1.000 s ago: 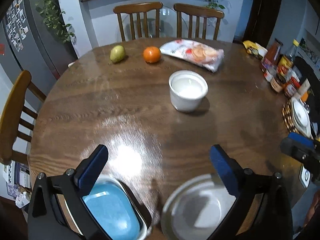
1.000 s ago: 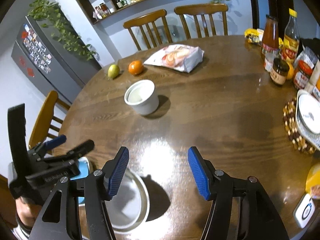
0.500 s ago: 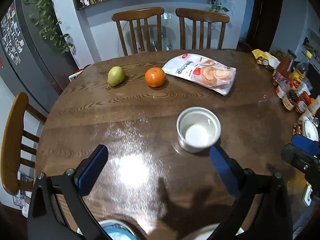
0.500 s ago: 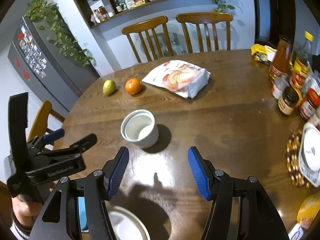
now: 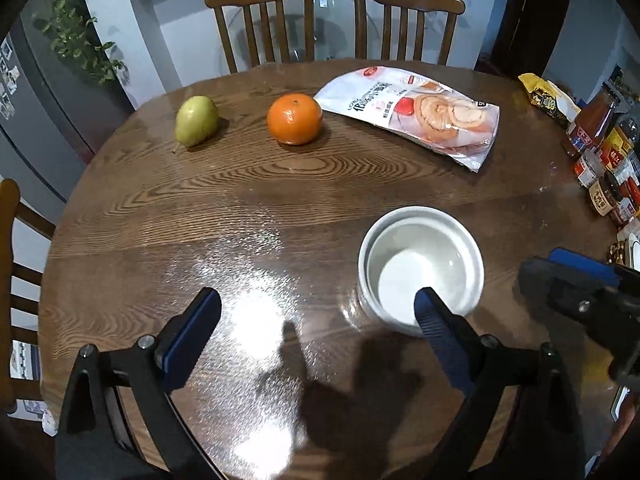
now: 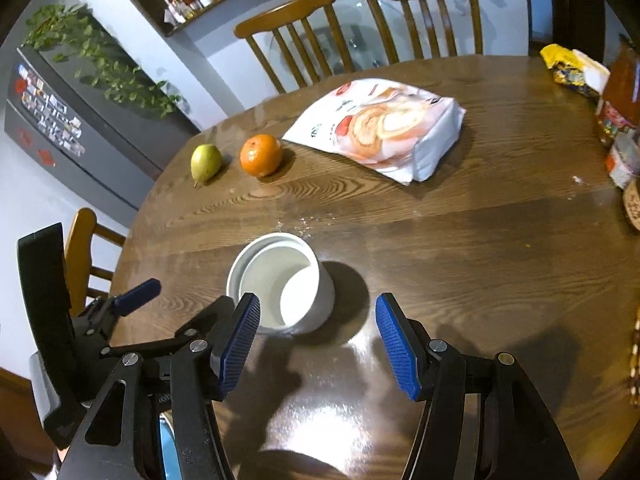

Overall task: Organize plates and bowls
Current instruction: 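Move the right gripper to the small white ramekin and grasp its rim, then lift the white ramekin and carry it toward the nested white bowls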

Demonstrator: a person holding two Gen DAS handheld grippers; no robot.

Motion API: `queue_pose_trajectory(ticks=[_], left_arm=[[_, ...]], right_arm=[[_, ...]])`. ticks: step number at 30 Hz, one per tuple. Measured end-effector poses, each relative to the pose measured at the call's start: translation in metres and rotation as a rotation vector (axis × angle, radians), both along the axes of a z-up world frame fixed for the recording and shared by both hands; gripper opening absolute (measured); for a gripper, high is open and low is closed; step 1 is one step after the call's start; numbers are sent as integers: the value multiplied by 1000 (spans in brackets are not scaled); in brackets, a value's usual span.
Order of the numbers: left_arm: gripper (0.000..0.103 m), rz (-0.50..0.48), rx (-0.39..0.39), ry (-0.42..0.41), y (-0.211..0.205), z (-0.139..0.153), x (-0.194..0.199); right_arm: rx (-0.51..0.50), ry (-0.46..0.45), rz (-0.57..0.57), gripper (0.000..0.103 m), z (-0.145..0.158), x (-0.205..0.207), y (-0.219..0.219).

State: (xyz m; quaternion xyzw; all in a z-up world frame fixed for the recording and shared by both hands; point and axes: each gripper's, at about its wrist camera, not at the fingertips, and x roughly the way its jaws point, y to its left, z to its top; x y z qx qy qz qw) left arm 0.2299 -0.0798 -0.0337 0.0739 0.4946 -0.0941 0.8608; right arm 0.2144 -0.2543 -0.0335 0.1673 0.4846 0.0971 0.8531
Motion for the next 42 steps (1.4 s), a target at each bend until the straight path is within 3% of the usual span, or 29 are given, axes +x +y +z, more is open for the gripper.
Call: queue_pose_trajectory(ticks=[6,12,16,18,20,31,36,42], left_arm=[[86,-19,-20,30,-8,-14,11],[73,-34,-33,63,-17,-25,17],[71,-46,-38,71,-21,-28,19],[60,-51,-41,78,-23,-30,20],[54,-54,-44,88,-24,-33,22],[29,-66,-48,110,-29,-43,25],[23,-75,-60,105,-32,-44,24],[23,-72,-65,102,-32,-44,24]], right_arm=[[13,40,-1,62,-18,17,3],[40,78,1,52,-32,30,3],[42,90,18,46,-37,34,7],[45,96,26,44,-39,36,8],[43,98,37,34,-41,38,11],[35,129,42,29,-51,45,11],[34,123,55,21,-51,45,13],[15,106,52,21,-50,44,17]])
